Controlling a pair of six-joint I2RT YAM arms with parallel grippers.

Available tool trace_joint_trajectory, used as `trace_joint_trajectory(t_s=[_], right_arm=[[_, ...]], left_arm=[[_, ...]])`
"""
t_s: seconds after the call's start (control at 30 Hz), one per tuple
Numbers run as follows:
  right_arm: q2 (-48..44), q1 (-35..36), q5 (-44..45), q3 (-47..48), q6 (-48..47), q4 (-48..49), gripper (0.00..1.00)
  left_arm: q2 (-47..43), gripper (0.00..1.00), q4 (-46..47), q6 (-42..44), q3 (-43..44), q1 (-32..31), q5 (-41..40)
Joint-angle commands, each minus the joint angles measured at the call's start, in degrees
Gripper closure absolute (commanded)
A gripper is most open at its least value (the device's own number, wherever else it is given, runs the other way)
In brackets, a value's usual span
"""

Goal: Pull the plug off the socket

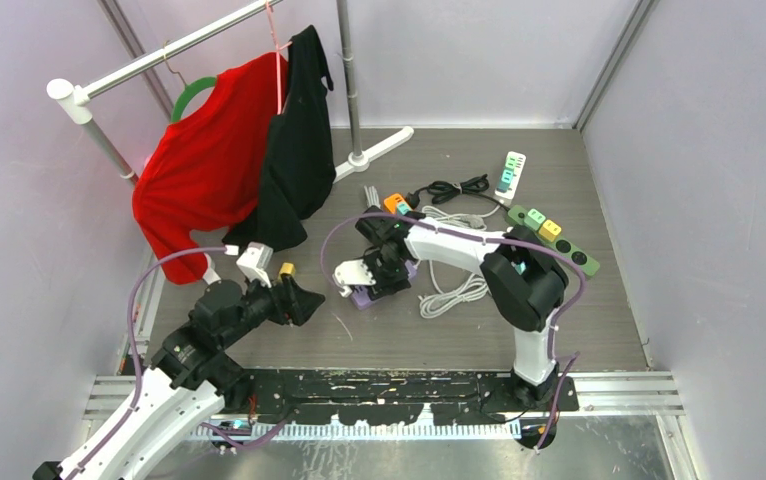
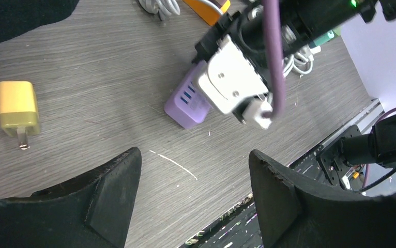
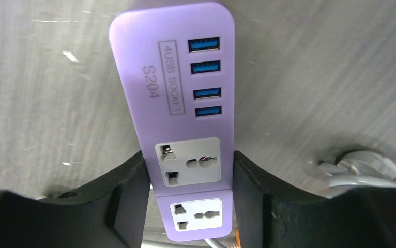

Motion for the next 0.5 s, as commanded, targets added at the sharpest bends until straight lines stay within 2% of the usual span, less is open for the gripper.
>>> trace_joint_trajectory(t_s=[0.0, 0.3, 0.47], right_arm=[[2.69, -3.72, 2.41, 9.01, 1.72, 2.60, 0.70], [12.28, -6.65, 6.66, 23.29, 0.73, 3.98, 0.71], [15.64, -6.61, 4.08, 29.95, 4.01, 2.49, 0.70]], left_arm=[[-2.16, 0.24, -1.52, 1.23, 2.96, -0.12, -1.69], [-3.16, 0.23, -2.70, 1.16, 3.67, -0.08, -2.08], [-2.72, 0.23, -2.78, 1.15, 3.83, -0.08, -1.86]])
